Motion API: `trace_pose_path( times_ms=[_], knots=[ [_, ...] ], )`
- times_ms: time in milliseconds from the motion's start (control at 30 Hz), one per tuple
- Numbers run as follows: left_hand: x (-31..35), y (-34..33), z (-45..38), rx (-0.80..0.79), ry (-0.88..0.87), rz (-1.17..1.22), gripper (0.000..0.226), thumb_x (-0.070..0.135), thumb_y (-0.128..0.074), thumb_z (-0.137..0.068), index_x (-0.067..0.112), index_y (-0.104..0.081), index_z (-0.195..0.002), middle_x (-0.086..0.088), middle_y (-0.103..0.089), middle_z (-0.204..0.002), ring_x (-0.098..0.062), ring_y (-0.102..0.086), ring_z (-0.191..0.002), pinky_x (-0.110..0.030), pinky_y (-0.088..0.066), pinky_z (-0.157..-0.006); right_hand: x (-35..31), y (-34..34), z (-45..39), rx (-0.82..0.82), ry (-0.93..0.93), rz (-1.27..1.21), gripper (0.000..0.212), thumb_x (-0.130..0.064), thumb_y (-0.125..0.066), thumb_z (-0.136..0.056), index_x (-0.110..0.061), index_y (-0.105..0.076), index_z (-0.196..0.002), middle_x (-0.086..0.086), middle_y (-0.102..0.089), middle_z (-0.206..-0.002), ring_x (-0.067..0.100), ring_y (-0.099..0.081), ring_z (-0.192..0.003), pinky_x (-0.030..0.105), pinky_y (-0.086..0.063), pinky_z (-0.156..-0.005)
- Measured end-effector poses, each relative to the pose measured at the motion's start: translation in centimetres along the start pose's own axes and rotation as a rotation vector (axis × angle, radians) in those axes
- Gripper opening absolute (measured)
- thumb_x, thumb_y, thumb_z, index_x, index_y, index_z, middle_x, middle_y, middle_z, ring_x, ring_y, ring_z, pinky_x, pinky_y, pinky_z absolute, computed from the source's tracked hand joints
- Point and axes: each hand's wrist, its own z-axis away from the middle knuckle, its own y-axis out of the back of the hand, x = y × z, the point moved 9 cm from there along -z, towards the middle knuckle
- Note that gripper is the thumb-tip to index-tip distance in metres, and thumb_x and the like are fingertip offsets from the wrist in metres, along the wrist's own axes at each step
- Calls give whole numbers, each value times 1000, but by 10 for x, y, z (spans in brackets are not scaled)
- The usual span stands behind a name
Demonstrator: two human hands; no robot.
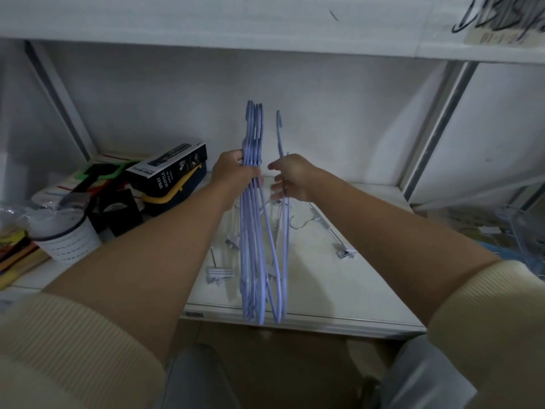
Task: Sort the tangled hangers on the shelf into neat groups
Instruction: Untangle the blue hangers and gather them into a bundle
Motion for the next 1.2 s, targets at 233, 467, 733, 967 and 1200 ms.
trace_pose_path(
  times_ms=[233, 467, 733, 967, 1200],
  knots=[
    [5, -9, 3, -98, 11, 49, 23, -1, -61, -89, 13, -67, -106, 1, -66, -79, -11, -61, -70, -17, -53, -61, -10, -34, 21, -157, -26, -292, 30, -5, -26, -95, -4, -50, -78, 11, -49, -75, 26, -49, -65, 42, -49, -69],
    [7, -15, 12, -165, -4, 49, 31, -12, -62, -81, 6, -65, -106, -3, -66, -79, -14, -62, -69, -15, -53, -54, -9, -34, 25, -142, -40, -171, 19, -16, -37, -95, -9, -53, -89, 9, -53, -90, 26, -58, -90, 44, -43, -103],
    [15, -40, 14, -297, -42, -70, 23, -10, -68, -78, -6, -67, -101, -6, -66, -77, -4, -65, -55, -15, -52, -53, -48, 0, 19, -31, 362, 172, 31, -20, -70, -80, -3, -71, -105, 14, -70, -101, 23, -64, -97, 42, -53, -97],
    [24, -62, 24, -459, -36, -132, 26, -11, -67, -78, 2, -61, -100, -5, -63, -77, -9, -64, -57, -13, -50, -47, -58, 2, 26, -75, 429, -75, 33, -17, -49, -97, -5, -64, -71, 10, -66, -62, 29, -62, -73, 38, -55, -74],
    [18, -60, 18, -382, -158, -634, 18, 11, -64, -77, 16, -50, -87, 1, -52, -72, -18, -53, -70, -25, -42, -61, -59, 17, 26, 173, 437, -95, 35, -11, -42, -96, -4, -53, -64, 16, -61, -65, 14, -59, -43, 21, -49, -49]
  ],
)
